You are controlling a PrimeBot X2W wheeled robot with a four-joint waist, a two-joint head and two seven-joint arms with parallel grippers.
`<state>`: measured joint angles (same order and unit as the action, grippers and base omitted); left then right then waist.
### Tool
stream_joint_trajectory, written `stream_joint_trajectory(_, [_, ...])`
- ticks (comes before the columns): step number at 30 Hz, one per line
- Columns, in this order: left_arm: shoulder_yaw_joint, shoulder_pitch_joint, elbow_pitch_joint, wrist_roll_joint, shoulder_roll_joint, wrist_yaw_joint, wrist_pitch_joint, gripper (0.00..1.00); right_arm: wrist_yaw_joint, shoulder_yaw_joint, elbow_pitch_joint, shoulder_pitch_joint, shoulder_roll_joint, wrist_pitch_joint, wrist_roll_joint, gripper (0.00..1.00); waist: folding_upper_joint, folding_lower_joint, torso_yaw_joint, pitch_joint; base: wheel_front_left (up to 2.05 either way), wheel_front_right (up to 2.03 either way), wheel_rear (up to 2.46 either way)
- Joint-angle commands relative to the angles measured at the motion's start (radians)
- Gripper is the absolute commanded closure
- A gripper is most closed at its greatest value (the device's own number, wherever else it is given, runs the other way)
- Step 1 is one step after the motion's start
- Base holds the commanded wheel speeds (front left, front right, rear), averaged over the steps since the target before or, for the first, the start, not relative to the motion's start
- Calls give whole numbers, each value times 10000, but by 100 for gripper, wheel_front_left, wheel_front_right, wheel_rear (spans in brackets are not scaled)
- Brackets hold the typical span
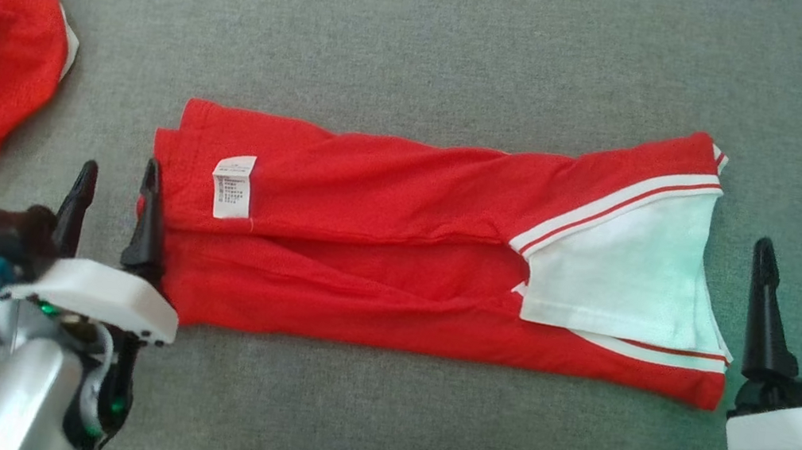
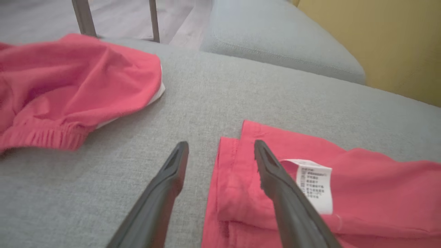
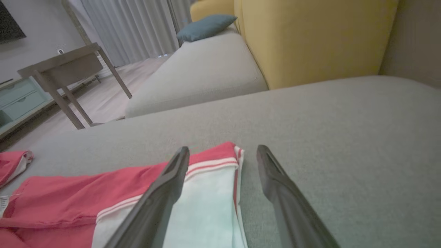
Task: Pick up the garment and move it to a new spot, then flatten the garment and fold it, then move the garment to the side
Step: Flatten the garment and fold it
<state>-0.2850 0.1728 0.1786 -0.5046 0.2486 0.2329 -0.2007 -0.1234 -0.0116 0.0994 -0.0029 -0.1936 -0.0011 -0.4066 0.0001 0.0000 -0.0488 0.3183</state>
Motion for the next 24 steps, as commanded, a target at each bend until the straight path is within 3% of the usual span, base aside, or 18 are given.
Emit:
stream_joint_trajectory(1, [264, 139, -490, 361, 245, 170, -225, 0, -73, 93, 511, 71, -10, -176, 323, 0, -1, 0, 0, -87, 0, 0, 0])
stream_joint_trajectory(9, [-92, -248, -1590, 1501, 250, 724, -525, 0, -73, 76, 968, 208, 380, -294, 1425, 0, -1, 0, -9, -505, 0, 0, 0])
stream_joint_trajectory(24, [-432, -741, -1864, 1665, 339, 842, -331, 0, -73, 136, 849, 645, 783, -70, 1725, 0, -1, 0, -128, -738, 0, 0, 0])
